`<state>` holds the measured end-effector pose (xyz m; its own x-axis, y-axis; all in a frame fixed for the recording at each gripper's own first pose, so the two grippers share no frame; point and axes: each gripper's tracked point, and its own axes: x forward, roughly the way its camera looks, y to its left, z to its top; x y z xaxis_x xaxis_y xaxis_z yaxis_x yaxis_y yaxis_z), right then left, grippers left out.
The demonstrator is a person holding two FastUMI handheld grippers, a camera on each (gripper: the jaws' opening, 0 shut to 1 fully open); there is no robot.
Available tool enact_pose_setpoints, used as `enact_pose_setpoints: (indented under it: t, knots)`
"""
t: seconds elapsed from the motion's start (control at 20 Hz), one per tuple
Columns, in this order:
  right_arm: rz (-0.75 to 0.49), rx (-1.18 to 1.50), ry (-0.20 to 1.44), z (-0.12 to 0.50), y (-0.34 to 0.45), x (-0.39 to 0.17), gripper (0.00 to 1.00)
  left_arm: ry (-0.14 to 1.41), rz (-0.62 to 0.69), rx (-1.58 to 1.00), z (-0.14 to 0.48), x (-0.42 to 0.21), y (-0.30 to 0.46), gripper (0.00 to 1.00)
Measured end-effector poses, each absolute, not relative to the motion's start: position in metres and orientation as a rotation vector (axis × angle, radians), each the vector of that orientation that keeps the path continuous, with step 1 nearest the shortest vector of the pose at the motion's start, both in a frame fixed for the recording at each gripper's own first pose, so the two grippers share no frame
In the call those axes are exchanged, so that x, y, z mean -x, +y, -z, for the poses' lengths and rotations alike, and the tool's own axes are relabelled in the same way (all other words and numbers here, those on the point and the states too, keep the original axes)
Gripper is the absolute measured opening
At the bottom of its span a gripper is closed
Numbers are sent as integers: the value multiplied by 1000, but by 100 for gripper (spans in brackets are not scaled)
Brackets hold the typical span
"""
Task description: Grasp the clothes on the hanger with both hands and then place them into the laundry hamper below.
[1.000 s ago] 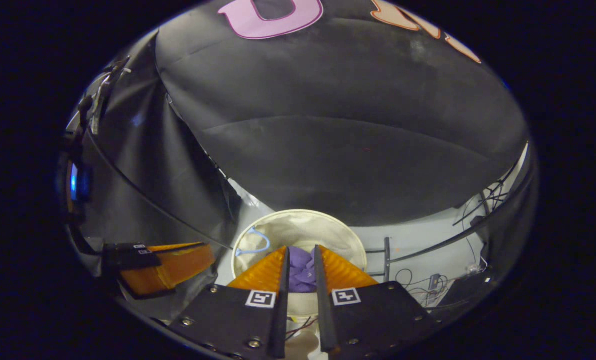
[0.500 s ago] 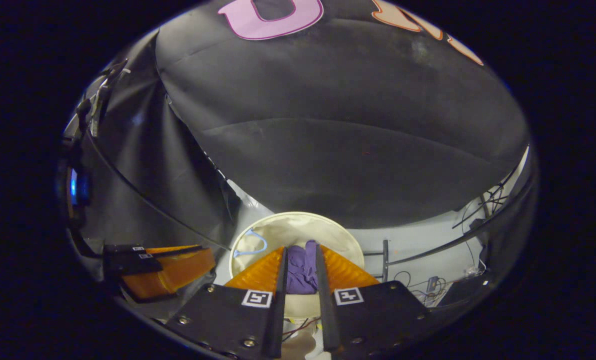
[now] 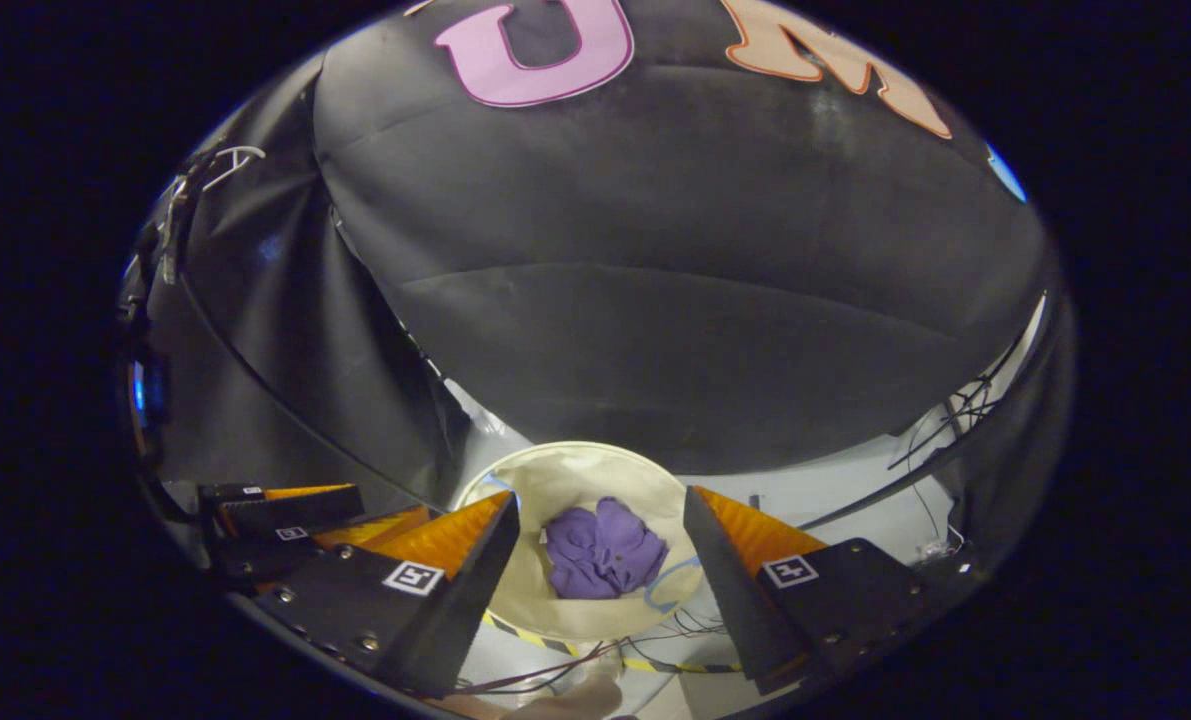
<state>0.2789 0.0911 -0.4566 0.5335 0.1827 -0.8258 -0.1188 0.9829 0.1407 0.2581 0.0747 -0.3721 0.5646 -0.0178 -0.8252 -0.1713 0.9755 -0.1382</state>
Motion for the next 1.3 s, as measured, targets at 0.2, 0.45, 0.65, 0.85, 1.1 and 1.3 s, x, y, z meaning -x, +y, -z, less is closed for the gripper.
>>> enact_pose_setpoints:
  t: [0.2, 0.45, 0.65, 0.85, 1.1, 1.3]
  knots:
    - [-151, -63, 951, 435, 84, -261, 100, 928, -85, 200, 356, -244, 73, 98]
    - [-108, -61, 841, 380, 72, -222, 95, 784, -55, 117, 302, -219, 73, 98]
    - [-66, -67, 719, 313, 63, -183, 99, 658, 5, 69, 241, -192, 63, 98]
    - [-28, -82, 561, 233, 60, -153, 99, 483, 67, 18, 162, -167, 46, 97]
    - [-3, -103, 402, 142, 54, -106, 99, 324, 140, -42, 84, -128, 22, 93]
    - [18, -101, 318, 87, 48, -63, 99, 255, 194, -25, 44, -100, 6, 96]
